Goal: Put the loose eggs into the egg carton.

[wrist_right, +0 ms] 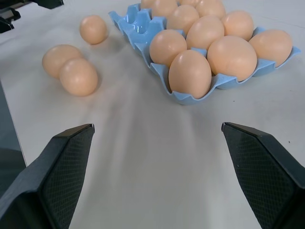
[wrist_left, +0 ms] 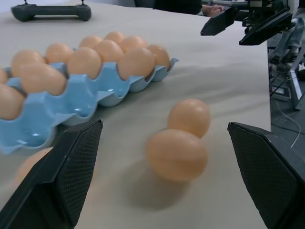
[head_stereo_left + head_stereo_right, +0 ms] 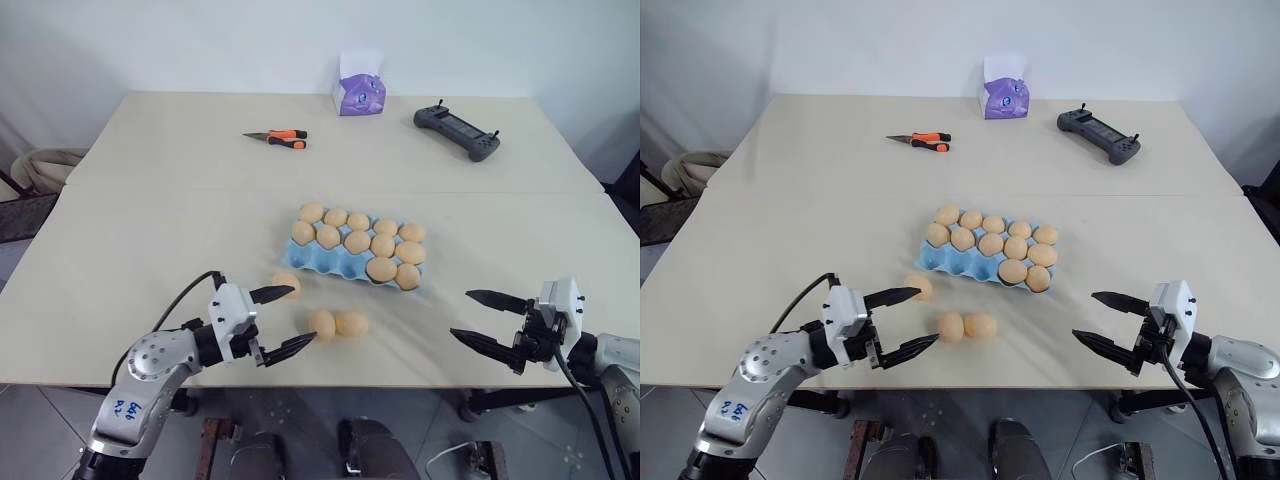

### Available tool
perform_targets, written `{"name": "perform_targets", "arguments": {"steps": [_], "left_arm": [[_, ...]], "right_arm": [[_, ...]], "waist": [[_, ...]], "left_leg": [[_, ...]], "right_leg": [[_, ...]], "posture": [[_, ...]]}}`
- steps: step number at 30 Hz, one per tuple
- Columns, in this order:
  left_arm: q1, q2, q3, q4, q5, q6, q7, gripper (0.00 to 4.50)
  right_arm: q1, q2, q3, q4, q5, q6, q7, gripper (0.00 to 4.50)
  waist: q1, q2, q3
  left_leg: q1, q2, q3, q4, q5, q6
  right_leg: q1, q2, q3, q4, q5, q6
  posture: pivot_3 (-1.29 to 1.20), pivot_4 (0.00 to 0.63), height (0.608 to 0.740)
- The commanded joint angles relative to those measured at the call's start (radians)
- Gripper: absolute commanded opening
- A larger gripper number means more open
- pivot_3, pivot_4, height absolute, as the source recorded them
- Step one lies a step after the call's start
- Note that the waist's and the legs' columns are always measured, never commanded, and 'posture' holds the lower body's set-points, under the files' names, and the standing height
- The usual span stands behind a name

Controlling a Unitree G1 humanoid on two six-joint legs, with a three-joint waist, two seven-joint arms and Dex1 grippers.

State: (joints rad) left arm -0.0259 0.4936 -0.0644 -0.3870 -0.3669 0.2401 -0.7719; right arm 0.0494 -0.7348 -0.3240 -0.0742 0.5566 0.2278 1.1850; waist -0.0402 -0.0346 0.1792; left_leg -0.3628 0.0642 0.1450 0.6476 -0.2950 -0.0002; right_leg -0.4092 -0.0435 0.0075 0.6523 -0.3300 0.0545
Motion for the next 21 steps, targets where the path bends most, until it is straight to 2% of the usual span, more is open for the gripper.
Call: {"name": "perform_targets", "arguments": {"steps": [1, 10, 21], "left_arm": [[-0.038, -0.011, -0.037, 0.003, 0.028, 0.007, 0.014, 4.5], [-0.153, 0.0, -0.114, 0.102, 0.112, 0.072, 0.007, 4.5], [-0.216, -0.009, -0.179, 0.14, 0.144, 0.091, -0.036, 4.5]], "right_arm": [[-0.006, -0.008, -0.017, -0.024, 0.006, -0.004, -0.02, 4.48], [0.012, -0.004, -0.019, -0.063, 0.008, 0.003, -0.073, 4.48], [0.039, -0.002, -0.02, -0.102, 0.01, 0.014, -0.115, 4.48]], "waist": [[0.005, 0.0, 0.0], [0.012, 0.001, 0.0], [0.012, 0.001, 0.0]], "left_leg": [[0.0, 0.0, 0.0, 0.0, 0.0, 0.0], [-0.001, 0.0, 0.0, 0.0, 0.0, 0.0], [-0.002, 0.0, 0.0, 0.0, 0.0, 0.0]], "right_leg": [[0.0, 0.0, 0.0, 0.0, 0.0, 0.0], [-0.001, 0.0, 0.0, -0.001, 0.0, 0.0], [-0.001, 0.0, 0.0, -0.001, 0.0, 0.0]], "posture": [[0.0, 0.15, 0.74], [0.0, 0.15, 0.74], [0.0, 0.15, 0.74]]}}
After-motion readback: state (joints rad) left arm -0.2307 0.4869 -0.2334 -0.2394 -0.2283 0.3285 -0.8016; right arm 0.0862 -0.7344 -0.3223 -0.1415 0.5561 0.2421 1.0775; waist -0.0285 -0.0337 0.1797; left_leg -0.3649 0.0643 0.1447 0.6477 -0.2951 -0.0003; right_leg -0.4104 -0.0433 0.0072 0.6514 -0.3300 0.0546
